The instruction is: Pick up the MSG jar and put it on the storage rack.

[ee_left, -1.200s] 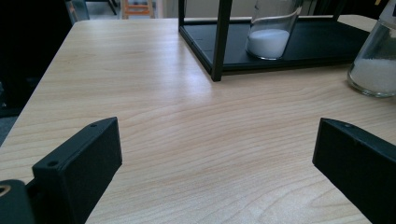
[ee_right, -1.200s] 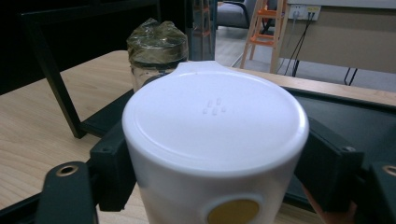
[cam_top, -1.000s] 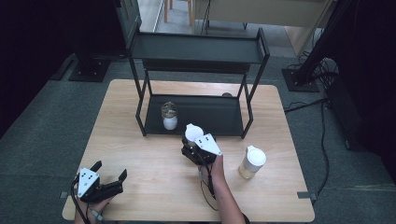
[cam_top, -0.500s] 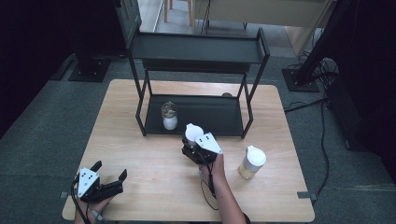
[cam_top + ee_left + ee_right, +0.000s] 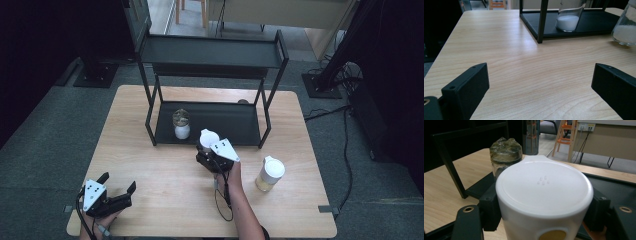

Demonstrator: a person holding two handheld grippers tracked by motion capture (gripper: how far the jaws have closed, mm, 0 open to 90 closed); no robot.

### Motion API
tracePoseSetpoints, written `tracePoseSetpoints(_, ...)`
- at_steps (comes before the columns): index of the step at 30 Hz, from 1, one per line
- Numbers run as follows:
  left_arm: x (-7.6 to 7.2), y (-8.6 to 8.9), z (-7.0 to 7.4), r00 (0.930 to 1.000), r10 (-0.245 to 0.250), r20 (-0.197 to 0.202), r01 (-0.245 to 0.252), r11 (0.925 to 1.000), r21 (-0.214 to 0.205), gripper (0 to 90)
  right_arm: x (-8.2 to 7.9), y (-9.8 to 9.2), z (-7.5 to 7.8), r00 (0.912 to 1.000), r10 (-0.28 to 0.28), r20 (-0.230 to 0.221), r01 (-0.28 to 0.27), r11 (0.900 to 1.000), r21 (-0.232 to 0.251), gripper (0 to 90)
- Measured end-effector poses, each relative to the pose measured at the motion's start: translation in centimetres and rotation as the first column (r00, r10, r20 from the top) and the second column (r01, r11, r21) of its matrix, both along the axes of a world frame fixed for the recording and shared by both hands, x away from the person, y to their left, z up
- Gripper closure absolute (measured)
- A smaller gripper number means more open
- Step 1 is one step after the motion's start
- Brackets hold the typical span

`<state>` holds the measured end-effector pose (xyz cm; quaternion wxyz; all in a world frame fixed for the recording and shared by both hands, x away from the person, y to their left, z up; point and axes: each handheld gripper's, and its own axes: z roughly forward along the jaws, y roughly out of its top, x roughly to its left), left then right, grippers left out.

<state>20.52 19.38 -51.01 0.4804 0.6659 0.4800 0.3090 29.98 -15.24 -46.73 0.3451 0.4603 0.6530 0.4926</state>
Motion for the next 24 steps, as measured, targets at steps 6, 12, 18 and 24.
tracePoseSetpoints(6,0.0,0.0,0.0,1.0000,0.000,-0.002,0.000,1.0000,-0.004,1.3,0.5,-0.1,0.6,1.0000,-0.003,0.002,0.003,0.9999,-0.010,30.3)
tracePoseSetpoints(12,0.0,0.1,0.0,1.0000,-0.001,-0.001,0.001,1.0000,-0.005,1.3,1.2,-0.2,1.4,0.9999,-0.011,0.005,0.012,0.9999,-0.007,30.3)
tracePoseSetpoints(18,0.0,0.0,0.0,1.0000,-0.002,-0.001,0.002,1.0000,-0.005,1.3,1.8,-0.1,2.1,0.9998,-0.016,0.012,0.016,0.9997,-0.016,30.3)
tracePoseSetpoints(24,0.0,0.0,0.0,1.0000,-0.001,-0.001,0.001,1.0000,-0.005,1.3,2.6,-0.2,2.6,0.9995,-0.028,0.013,0.028,0.9994,-0.020,30.3)
